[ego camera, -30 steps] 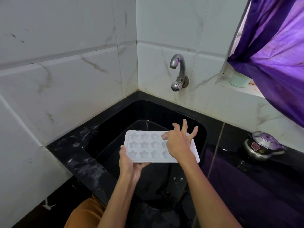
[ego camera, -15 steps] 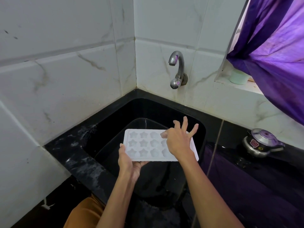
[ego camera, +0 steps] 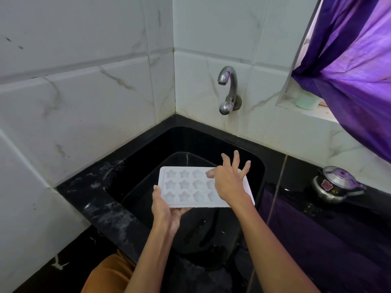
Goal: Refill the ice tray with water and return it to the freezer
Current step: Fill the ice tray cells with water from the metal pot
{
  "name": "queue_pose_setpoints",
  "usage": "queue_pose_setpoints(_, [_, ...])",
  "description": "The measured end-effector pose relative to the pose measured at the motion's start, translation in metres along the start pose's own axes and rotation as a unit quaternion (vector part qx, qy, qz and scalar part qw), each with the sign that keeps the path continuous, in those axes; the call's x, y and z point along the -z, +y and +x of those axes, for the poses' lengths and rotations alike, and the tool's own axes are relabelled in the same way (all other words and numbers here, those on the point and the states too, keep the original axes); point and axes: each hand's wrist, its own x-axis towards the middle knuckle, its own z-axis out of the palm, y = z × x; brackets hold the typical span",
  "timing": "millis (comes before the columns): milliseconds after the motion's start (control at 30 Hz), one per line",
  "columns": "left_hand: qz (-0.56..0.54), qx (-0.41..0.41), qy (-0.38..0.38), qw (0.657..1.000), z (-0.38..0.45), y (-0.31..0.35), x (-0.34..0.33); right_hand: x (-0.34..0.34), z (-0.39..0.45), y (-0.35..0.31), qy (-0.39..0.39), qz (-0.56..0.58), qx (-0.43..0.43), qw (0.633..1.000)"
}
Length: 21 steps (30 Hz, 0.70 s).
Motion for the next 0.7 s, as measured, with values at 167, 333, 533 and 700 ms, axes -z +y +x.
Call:
queue_pose_setpoints(167, [-0.002,-0.001,0.002,1.0,0.0,0.001,0.002,-0.002,0.001,0.004,0.0,0.027,0.002,1.0])
queue_pose_setpoints(333, [0.005,-0.004,0.0,1.0,-0.002,0.001,-0.001,-0.001,0.003,-0.003,0.04,0.057,0.034,0.997])
queue_pose_setpoints(533, [0.01,0.005,0.006,1.0,-0.005,-0.002,-0.002,-0.006,0.002,-0.017,-0.01,-0.006,0.075,0.997])
queue_pose_setpoints(700, [0.008,0.006,0.011,1.0,-0.004,-0.002,-0.001,-0.007,0.003,-0.013,-0.016,-0.017,0.083,0.996])
